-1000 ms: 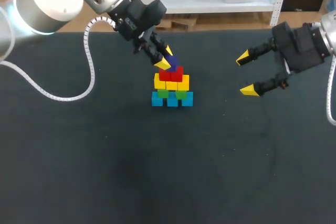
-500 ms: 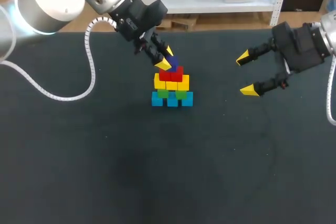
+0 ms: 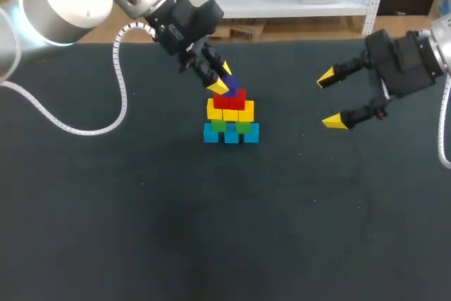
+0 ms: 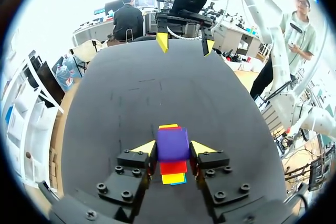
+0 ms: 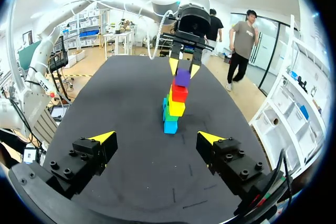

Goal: Place the blue cubes, place green cubes on the blue cubes, place the yellow cubes on the green cubes, then place the red cubes on the yellow cubes, and place purple cube on the red cubes.

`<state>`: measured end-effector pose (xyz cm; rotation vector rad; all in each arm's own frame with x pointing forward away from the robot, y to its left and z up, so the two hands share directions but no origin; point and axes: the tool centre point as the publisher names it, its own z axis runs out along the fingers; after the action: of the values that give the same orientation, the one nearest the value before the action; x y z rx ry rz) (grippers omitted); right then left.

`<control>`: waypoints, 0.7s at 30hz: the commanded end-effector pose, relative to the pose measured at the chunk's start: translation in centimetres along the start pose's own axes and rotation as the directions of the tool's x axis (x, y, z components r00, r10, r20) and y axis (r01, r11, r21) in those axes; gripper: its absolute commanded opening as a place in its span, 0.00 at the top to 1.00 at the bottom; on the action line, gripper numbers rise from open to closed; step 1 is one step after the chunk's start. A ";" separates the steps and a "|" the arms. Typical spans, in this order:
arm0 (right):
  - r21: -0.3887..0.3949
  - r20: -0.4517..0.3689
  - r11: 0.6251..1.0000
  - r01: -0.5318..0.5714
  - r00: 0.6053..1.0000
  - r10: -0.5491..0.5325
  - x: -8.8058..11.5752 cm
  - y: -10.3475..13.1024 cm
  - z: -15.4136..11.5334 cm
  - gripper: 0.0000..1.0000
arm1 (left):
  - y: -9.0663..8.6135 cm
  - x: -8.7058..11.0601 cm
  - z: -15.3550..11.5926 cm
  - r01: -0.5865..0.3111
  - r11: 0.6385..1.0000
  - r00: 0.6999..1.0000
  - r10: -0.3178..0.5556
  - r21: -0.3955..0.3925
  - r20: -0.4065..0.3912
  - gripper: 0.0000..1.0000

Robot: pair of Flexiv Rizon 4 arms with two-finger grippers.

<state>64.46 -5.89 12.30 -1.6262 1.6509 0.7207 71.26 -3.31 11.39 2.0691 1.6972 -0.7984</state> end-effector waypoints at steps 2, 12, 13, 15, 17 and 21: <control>0.000 0.002 1.000 0.001 1.000 -0.001 0.0 -0.1 0.1 0.00 | 0.2 0.1 0.0 -0.004 1.000 1.000 0.004 0.006 0.000 0.55; 0.000 0.002 1.000 0.001 1.000 -0.001 0.0 -0.1 0.1 0.00 | 0.1 -0.3 -0.4 -0.025 1.000 1.000 0.025 0.003 0.001 0.00; 0.000 0.002 1.000 0.001 1.000 -0.001 0.0 -0.1 0.1 0.00 | 0.1 -0.4 -0.6 -0.031 1.000 1.000 0.031 0.001 -0.002 0.00; 0.000 0.002 1.000 0.001 1.000 -0.001 0.0 -0.1 0.1 0.00 | -0.1 -0.8 -1.2 -0.055 0.998 0.998 0.055 -0.009 -0.008 0.00; 0.000 0.002 1.000 0.001 1.000 -0.001 0.0 -0.1 0.1 0.00 | -0.4 -1.1 -1.9 -0.093 0.995 0.996 0.093 -0.033 -0.014 0.00; 0.000 0.002 1.000 0.001 1.000 -0.001 0.0 -0.1 0.1 0.00 | -0.8 -0.7 -3.4 -0.143 0.985 0.990 0.142 -0.093 -0.026 0.00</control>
<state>64.46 -5.89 12.30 -1.6262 1.6509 0.7207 72.39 -2.88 14.04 2.1374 1.5488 -0.6920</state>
